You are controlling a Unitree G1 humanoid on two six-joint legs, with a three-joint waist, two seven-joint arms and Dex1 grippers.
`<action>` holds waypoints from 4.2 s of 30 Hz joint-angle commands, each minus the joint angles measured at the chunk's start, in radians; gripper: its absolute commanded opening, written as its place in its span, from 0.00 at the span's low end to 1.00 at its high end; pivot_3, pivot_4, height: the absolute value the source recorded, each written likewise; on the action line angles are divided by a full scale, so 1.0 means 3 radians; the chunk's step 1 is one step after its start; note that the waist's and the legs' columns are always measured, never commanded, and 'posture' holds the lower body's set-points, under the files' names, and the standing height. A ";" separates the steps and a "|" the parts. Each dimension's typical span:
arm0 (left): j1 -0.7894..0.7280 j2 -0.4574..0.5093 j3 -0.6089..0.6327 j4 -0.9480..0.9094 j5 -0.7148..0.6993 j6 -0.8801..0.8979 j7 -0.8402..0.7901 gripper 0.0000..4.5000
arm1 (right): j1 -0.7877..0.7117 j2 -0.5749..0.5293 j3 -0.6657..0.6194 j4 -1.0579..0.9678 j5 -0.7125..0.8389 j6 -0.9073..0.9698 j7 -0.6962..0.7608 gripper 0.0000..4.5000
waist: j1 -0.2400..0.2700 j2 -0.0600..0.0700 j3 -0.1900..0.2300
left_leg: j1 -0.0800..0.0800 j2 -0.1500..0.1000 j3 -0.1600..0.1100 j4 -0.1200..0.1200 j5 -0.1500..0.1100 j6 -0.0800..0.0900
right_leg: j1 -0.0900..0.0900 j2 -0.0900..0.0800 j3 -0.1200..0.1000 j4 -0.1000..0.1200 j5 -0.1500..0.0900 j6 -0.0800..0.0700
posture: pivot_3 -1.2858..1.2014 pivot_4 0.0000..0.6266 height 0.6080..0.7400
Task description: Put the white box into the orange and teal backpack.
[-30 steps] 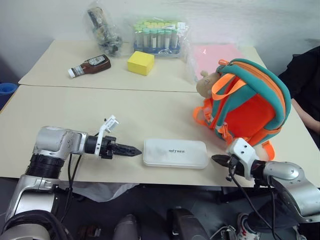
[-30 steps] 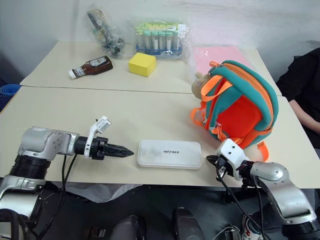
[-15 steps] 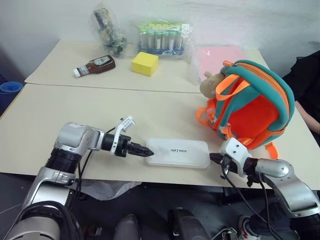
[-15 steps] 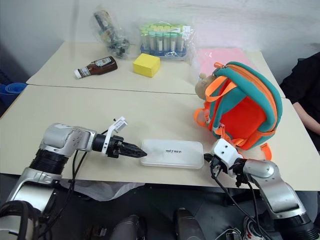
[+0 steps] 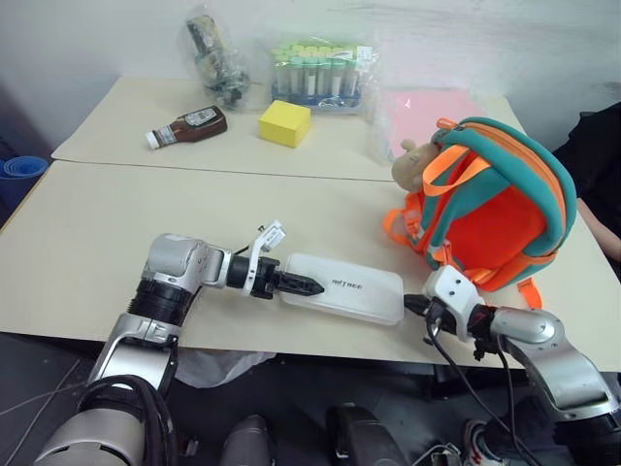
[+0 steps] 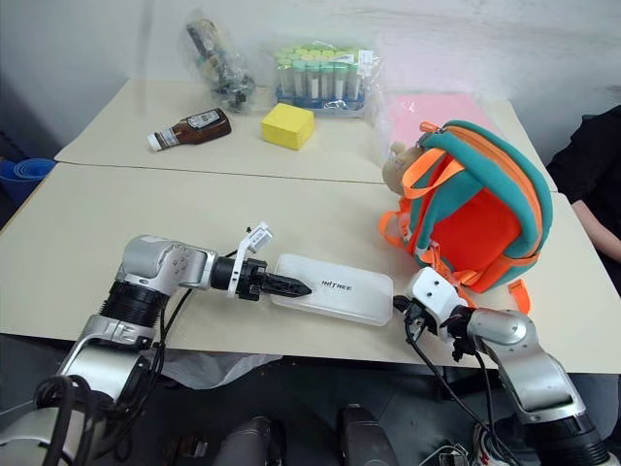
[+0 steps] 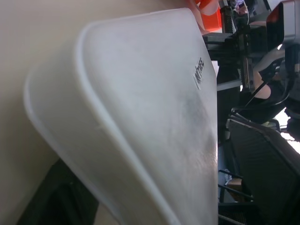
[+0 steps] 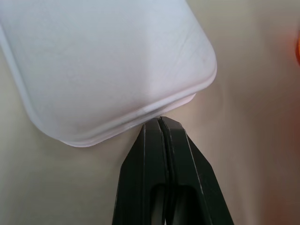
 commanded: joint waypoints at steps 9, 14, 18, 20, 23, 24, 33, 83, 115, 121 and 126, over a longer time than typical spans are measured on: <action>-0.0087 -0.0210 0.0427 -0.0298 -0.0380 0.0326 0.0131 0.29 | 0.0122 0.0010 -0.0207 -0.0139 0.0109 -0.0013 -0.0066 0.00 | -0.0015 0.0000 0.0000 | -0.0001 0.0002 -0.0001 -0.0004 0.0002 -0.0006 | -0.0001 0.0002 -0.0002 0.0000 0.0000 0.0000 | 0.52 0.24 1.00; 0.0014 -0.0163 0.0652 -0.0527 -0.0513 0.0448 0.0220 0.29 | 0.0399 0.0082 -0.0826 -0.0647 0.0578 0.0444 -0.0252 0.04 | 0.0006 0.0002 0.0002 | -0.0005 0.0002 -0.0001 -0.0005 0.0001 -0.0009 | -0.0005 0.0001 -0.0002 0.0000 -0.0001 0.0002 | 0.52 0.24 1.00; 0.0074 -0.0112 0.1094 -0.0592 -0.0607 0.0564 0.0400 0.29 | 0.0599 0.0197 -0.1450 -0.1185 0.1123 0.0908 -0.0464 0.27 | 0.0001 0.0002 0.0002 | -0.0006 0.0004 -0.0002 -0.0006 0.0001 -0.0011 | -0.0007 0.0002 -0.0001 0.0000 -0.0002 0.0002 | 0.52 0.24 1.00; 0.0091 -0.0079 0.1393 -0.0651 -0.0667 0.0654 0.0521 0.29 | 0.0539 0.0295 -0.1726 -0.1307 0.1361 0.1146 -0.0720 0.43 | -0.0015 0.0002 0.0002 | -0.0003 0.0004 -0.0002 -0.0007 0.0001 -0.0012 | -0.0006 0.0002 -0.0002 0.0001 -0.0002 0.0002 | 0.52 0.24 1.00; 0.0133 -0.0015 0.1877 -0.0784 -0.0763 0.0748 0.0678 0.29 | 0.0282 0.0476 -0.1994 -0.1350 0.1703 0.1449 -0.1152 0.67 | -0.0051 0.0002 0.0002 | -0.0003 0.0004 -0.0002 -0.0006 0.0002 -0.0011 | -0.0005 0.0001 -0.0002 0.0003 -0.0002 0.0002 | 0.52 0.24 1.00; 0.0139 -0.0016 0.1965 -0.0831 -0.0787 0.0766 0.0724 0.29 | 0.0204 0.0506 -0.2009 -0.1336 0.1761 0.1504 -0.1237 0.74 | -0.0055 0.0002 0.0002 | -0.0003 0.0003 -0.0002 -0.0006 0.0002 -0.0012 | -0.0006 0.0000 -0.0002 0.0003 -0.0002 0.0002 | 0.52 0.24 1.00; 0.0008 0.0160 0.2229 -0.0878 -0.0847 0.0660 0.0930 0.29 | -0.0936 0.0978 -0.1344 -0.0536 0.1459 0.1470 -0.1927 1.00 | -0.0062 0.0003 0.0003 | -0.0006 0.0000 0.0000 -0.0012 0.0003 -0.0012 | -0.0010 -0.0002 -0.0002 -0.0001 -0.0002 0.0002 | 0.52 0.24 1.00; -0.0316 0.0791 0.1243 -0.0971 -0.0853 -0.1375 -0.0274 0.29 | -0.0346 -0.0979 -0.1468 -0.0654 0.3194 0.1795 0.0828 0.00 | -0.0048 0.0006 0.0009 | -0.0057 0.0011 0.0004 -0.0002 0.0009 -0.0020 | -0.0057 0.0016 0.0003 -0.0001 -0.0002 0.0004 | 0.52 0.24 1.00; -0.1129 0.0819 0.0213 0.0214 0.0367 -0.2948 -0.1851 0.29 | -0.0520 -0.0720 -0.1122 -0.0496 0.2955 0.1752 0.0613 0.00 | 0.0024 0.0005 0.0010 | -0.0065 0.0011 0.0005 0.0014 0.0002 -0.0003 | -0.0058 0.0018 0.0005 0.0000 -0.0002 0.0009 | 0.52 0.24 1.00; -0.1267 0.0698 0.0292 0.0225 0.0330 -0.2924 -0.1818 0.29 | -0.0289 -0.0571 -0.1112 -0.0581 0.2931 0.1674 0.0518 0.00 | 0.0030 0.0004 0.0010 | -0.0067 0.0012 0.0003 0.0019 0.0002 -0.0002 | -0.0058 0.0018 0.0006 0.0003 -0.0002 0.0009 | 0.52 0.24 1.00; -0.1560 0.0707 0.0463 0.0507 0.0130 -0.2513 -0.1934 0.29 | -0.0323 -0.0526 -0.1027 -0.0573 0.2869 0.1632 0.0465 0.00 | 0.0011 0.0004 0.0010 | -0.0067 0.0014 0.0004 0.0034 0.0000 0.0001 | -0.0058 0.0030 0.0009 0.0013 -0.0001 0.0011 | 0.52 0.24 1.00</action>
